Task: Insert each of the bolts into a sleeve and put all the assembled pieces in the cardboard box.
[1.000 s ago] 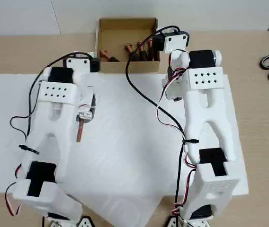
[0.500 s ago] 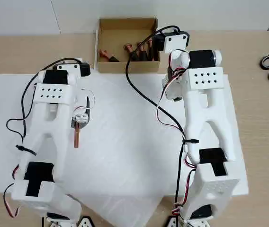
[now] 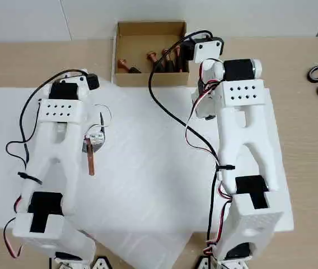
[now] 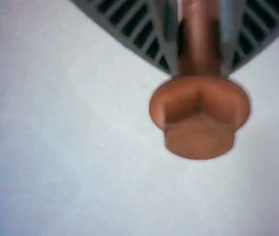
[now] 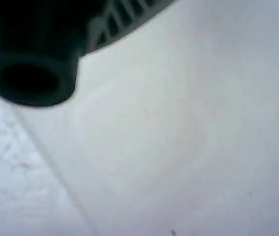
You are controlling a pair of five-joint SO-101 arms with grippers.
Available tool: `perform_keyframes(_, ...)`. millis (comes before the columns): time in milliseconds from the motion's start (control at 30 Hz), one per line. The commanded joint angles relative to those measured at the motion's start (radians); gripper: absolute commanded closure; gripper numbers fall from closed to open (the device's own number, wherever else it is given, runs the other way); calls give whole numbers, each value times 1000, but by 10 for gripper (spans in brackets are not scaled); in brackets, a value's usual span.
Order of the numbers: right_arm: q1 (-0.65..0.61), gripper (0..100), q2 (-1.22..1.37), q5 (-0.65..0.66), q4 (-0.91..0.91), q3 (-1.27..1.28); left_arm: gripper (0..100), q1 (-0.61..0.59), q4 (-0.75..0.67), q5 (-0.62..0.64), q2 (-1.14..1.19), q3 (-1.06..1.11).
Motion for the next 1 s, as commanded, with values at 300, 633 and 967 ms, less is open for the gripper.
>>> perform_keyframes(300, 5, 995, -73, 5, 7, -46, 994, -6, 18, -23, -14, 30)
perform_keyframes(633, 2, 995, -73, 5, 4, -52, 991, -25, 18, -84, -18, 31)
perform_keyframes(967, 2, 995, -74, 5, 12, -49, 990, 21, -86, -496, -8, 28)
